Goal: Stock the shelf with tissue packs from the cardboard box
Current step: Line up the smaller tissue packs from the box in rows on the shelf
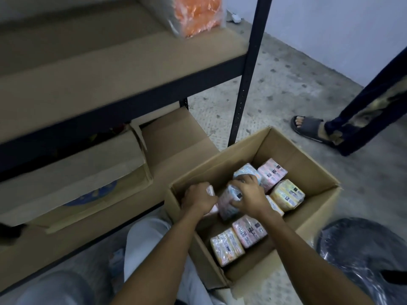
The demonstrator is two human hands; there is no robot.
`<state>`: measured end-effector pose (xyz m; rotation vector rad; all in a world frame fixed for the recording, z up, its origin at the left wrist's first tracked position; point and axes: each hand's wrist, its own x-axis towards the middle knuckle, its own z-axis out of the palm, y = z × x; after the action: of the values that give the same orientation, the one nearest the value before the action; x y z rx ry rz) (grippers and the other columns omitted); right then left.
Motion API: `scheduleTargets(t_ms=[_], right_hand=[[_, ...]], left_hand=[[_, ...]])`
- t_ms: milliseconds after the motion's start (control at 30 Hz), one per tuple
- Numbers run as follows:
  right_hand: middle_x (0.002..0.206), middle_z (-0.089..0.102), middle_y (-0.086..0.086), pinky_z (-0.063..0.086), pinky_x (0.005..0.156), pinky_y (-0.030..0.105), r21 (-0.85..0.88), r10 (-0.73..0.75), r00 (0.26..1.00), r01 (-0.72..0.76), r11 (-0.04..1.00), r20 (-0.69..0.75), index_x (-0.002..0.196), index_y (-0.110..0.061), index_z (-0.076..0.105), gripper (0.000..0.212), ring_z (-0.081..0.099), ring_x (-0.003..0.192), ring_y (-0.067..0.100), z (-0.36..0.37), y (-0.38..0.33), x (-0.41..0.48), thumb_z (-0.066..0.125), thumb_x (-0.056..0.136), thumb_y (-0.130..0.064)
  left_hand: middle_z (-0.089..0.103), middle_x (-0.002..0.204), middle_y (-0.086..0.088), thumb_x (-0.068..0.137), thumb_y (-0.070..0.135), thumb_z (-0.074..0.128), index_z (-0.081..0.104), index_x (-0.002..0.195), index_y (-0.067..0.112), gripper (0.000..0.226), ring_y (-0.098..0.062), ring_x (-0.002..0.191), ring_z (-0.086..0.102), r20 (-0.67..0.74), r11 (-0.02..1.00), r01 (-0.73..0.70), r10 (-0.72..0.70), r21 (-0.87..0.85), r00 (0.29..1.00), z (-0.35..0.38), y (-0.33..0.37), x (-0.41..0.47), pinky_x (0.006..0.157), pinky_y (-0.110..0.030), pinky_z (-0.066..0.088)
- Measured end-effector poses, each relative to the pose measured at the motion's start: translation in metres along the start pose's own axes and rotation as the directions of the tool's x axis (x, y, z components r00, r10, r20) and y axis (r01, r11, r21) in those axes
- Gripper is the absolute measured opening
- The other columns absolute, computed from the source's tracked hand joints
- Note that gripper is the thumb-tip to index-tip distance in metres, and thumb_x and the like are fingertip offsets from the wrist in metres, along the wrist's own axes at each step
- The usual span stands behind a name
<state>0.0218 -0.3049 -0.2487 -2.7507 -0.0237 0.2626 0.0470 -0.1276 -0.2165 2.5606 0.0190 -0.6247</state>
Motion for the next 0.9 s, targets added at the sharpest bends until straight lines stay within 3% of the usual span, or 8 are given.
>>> scheduleTargets(t_ms=[400, 567, 767, 900], right_hand=[[0.128, 0.048, -0.001, 0.042, 0.096, 0.045, 0.089, -0.008, 0.958, 0.035, 0.995, -0.287, 0.121, -0.030, 0.059, 0.058, 0.036, 0.123, 0.020, -0.056, -0.023, -0.044, 0.080, 0.068, -0.035], [0.125, 0.051, 0.001, 0.041, 0.097, 0.044, 0.102, -0.016, 0.901, 0.066, 0.993, -0.433, 0.119, -0.024, 0.064, 0.057, 0.037, 0.122, 0.023, -0.078, -0.031, -0.068, 0.083, 0.065, -0.031], [0.124, 0.053, 0.006, 0.039, 0.096, 0.042, 0.110, -0.027, 0.820, 0.110, 0.988, -0.572, 0.114, -0.019, 0.066, 0.052, 0.042, 0.120, 0.029, -0.111, -0.046, -0.098, 0.084, 0.066, -0.028], [0.122, 0.052, 0.010, 0.037, 0.097, 0.038, 0.093, -0.050, 0.751, 0.147, 0.985, -0.658, 0.112, -0.015, 0.066, 0.049, 0.042, 0.117, 0.030, -0.141, -0.062, -0.118, 0.084, 0.066, -0.023]], left_hand=[[0.071, 0.096, 0.000, 0.061, 0.054, 0.065, 0.065, 0.097, 0.031, 0.043, -0.025, 0.090, 0.066, -0.163, 0.981, -0.182, 0.169, -0.071, 0.972, -0.063, 0.007, -0.047, 0.079, -0.035, 0.054], [0.072, 0.091, 0.005, 0.069, 0.043, 0.072, 0.069, 0.095, 0.029, 0.030, -0.018, 0.086, 0.065, -0.266, 0.957, -0.271, 0.236, -0.102, 0.935, -0.088, 0.001, -0.075, 0.076, -0.032, 0.053], [0.070, 0.100, 0.010, 0.060, 0.054, 0.067, 0.063, 0.100, 0.052, 0.040, -0.015, 0.096, 0.063, -0.377, 0.905, -0.371, 0.275, -0.210, 0.885, -0.115, -0.005, -0.104, 0.086, -0.034, 0.054], [0.071, 0.091, 0.016, 0.063, 0.047, 0.072, 0.068, 0.104, 0.041, 0.041, -0.007, 0.082, 0.067, -0.464, 0.852, -0.468, 0.326, -0.234, 0.824, -0.134, -0.005, -0.125, 0.075, -0.036, 0.059]])
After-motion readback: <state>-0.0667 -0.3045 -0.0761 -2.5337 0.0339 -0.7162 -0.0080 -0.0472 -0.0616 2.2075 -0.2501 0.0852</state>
